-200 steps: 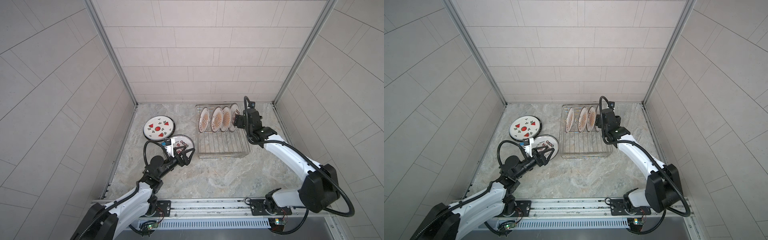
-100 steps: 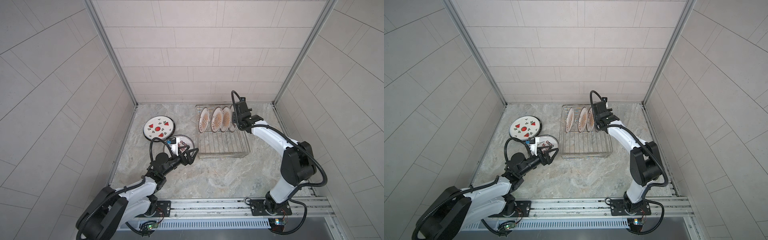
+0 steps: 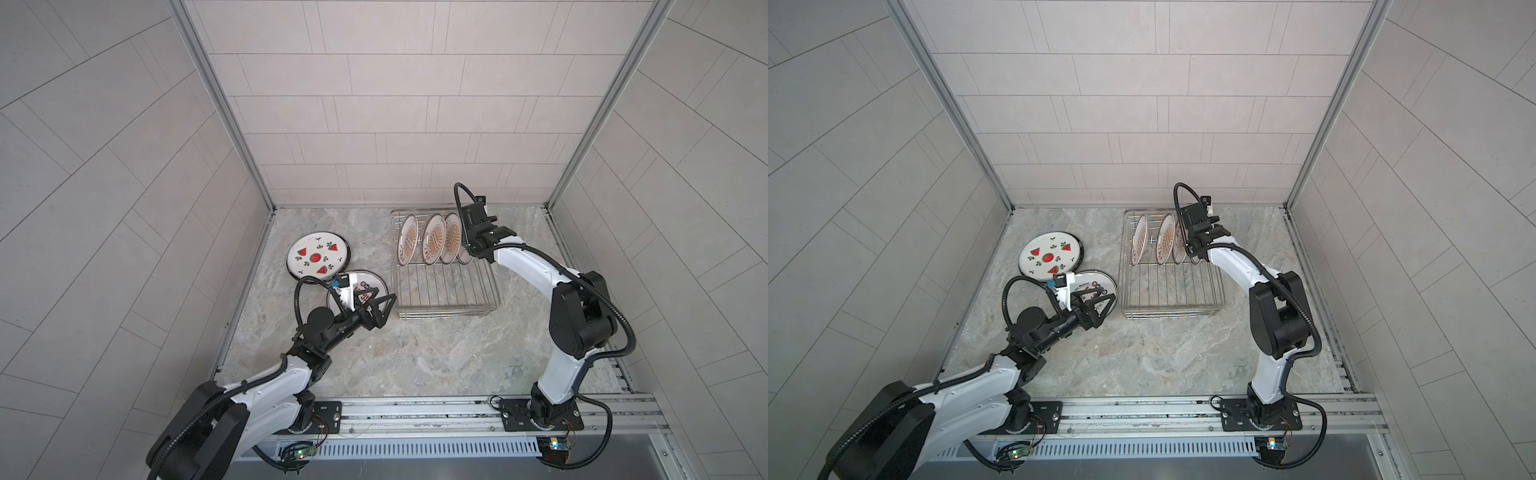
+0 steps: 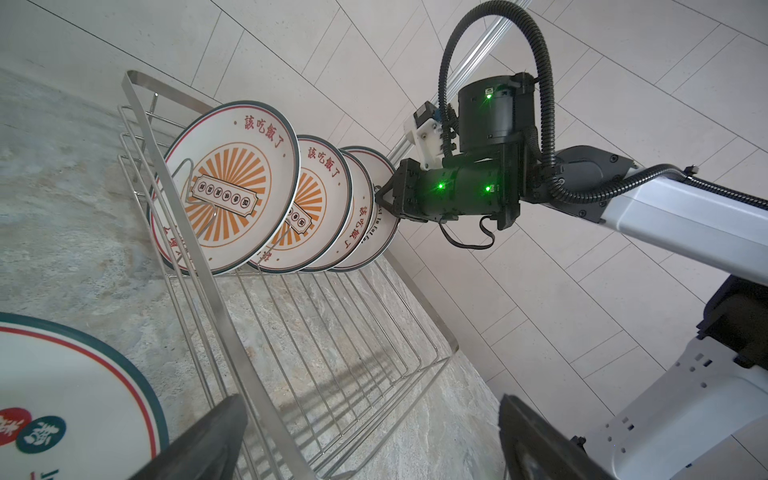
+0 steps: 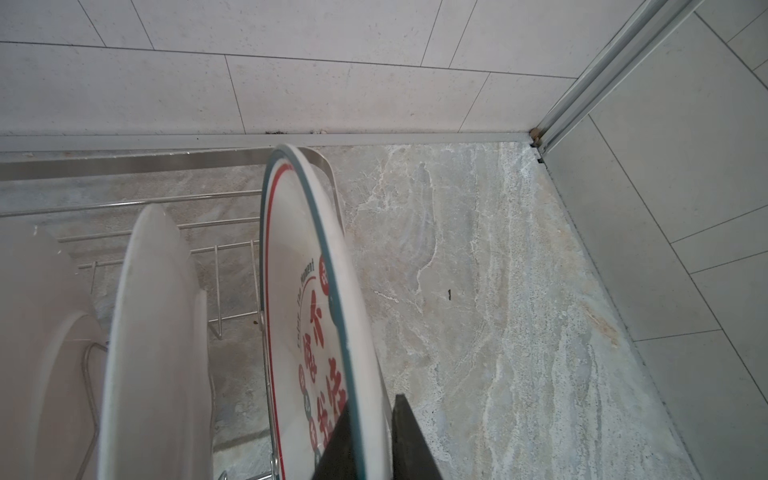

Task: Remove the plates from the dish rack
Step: 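Close the right gripper on the red-lettered plate rim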

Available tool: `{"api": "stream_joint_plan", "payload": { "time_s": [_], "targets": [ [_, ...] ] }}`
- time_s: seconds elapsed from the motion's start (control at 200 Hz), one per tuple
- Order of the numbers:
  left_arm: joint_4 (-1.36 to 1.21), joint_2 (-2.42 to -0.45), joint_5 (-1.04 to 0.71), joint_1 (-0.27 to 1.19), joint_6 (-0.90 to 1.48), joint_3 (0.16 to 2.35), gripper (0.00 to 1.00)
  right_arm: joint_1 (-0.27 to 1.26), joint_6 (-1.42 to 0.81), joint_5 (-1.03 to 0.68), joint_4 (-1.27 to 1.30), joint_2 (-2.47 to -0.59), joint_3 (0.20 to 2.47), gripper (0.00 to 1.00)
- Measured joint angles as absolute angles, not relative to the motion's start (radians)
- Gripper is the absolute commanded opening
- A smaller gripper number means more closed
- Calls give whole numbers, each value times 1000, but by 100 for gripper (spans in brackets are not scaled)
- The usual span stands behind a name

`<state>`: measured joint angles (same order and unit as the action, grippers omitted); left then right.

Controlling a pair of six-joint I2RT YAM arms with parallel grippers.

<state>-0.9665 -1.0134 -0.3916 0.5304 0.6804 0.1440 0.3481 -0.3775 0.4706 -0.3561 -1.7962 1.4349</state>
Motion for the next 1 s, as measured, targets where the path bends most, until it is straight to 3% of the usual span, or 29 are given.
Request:
{"api": "stream_joint_plan", "payload": {
  "time_s": [0.485, 0.56, 1.001],
  "targets": [
    [-911, -936, -361, 531, 673, 144, 100, 380, -374, 535, -380, -1814, 1470, 6],
    [-905, -926, -355, 531, 672, 144, 100, 385, -372, 546, -383, -1814, 1471, 1],
    [-858, -864, -329, 531, 656, 139, 100, 421, -349, 616, -428, -1717, 1465, 1]
  ]
}}
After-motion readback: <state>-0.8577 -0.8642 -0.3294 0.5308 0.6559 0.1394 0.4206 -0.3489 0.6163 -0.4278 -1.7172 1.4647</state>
